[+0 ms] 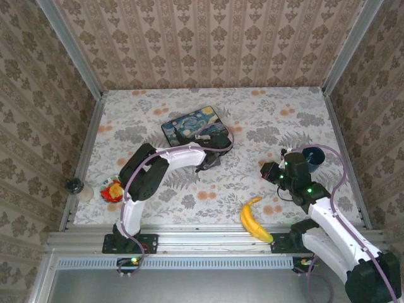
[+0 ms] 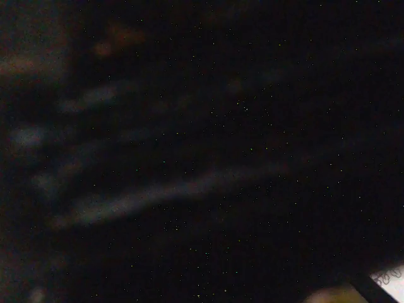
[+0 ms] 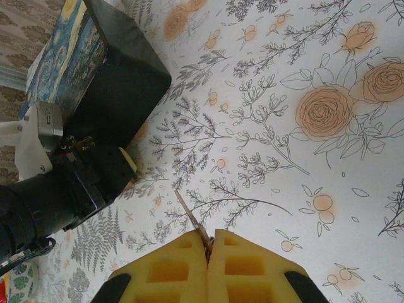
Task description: Unlock the padlock with the key
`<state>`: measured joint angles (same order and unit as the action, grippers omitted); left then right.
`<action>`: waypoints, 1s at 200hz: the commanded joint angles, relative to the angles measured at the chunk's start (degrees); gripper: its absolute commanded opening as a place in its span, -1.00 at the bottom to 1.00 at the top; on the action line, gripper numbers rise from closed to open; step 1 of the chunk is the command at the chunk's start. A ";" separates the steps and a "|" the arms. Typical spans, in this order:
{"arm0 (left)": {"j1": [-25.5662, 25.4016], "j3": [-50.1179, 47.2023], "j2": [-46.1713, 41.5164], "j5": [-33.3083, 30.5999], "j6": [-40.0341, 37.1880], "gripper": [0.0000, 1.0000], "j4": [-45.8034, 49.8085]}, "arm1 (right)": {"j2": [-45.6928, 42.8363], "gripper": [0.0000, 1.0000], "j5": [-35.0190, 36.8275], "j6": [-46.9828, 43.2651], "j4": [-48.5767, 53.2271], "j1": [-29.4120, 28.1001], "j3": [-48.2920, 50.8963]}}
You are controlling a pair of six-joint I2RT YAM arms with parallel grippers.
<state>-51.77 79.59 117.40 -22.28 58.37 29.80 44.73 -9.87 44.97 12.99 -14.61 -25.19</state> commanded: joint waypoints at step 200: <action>0.47 -10.91 -12.02 25.95 22.49 -1.00 -24.53 | 13.17 -1.00 7.13 -2.93 -40.75 -16.06 14.02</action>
<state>-51.66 70.46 108.05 0.40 73.84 13.21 54.63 -7.01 44.51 -17.82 -28.40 -11.81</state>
